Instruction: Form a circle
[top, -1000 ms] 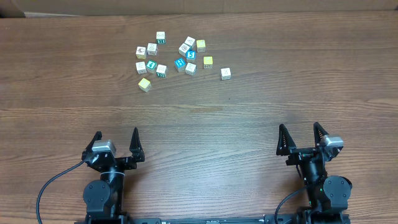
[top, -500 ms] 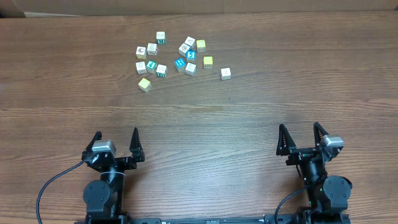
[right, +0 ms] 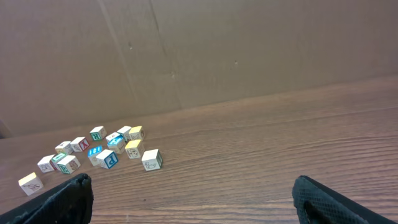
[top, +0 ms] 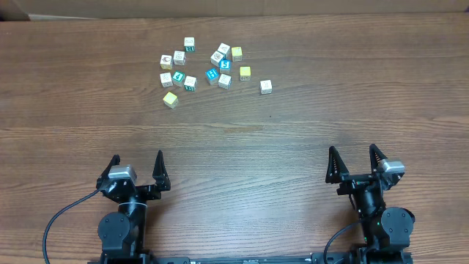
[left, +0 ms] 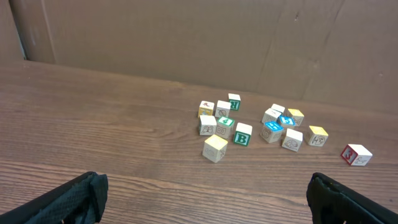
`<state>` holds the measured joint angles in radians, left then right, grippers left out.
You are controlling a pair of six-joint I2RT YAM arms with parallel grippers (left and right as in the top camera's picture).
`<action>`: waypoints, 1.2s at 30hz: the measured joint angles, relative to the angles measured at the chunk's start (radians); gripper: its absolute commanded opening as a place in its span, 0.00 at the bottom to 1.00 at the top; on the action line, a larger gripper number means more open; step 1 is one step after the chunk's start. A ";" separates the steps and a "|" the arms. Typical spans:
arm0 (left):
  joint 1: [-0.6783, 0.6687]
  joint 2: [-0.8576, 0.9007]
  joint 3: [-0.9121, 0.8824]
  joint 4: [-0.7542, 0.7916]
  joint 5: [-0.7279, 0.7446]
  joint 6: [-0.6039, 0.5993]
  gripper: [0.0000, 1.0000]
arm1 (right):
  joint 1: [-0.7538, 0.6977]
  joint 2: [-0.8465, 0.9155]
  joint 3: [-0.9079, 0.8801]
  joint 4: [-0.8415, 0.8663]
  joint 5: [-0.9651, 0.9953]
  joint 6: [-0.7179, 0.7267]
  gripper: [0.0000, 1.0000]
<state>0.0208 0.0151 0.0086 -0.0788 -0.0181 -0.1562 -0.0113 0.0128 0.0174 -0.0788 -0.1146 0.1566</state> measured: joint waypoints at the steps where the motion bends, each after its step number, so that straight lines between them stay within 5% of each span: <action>1: 0.000 0.000 0.000 0.000 0.000 0.000 1.00 | 0.000 0.000 0.000 0.000 0.000 0.000 1.00; 36: 0.000 0.000 0.006 0.078 0.058 -0.002 1.00 | 0.000 0.000 0.000 0.000 0.000 0.000 1.00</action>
<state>0.0208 0.0151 0.0143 -0.0006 0.0402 -0.1585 -0.0113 0.0128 0.0174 -0.0788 -0.1150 0.1570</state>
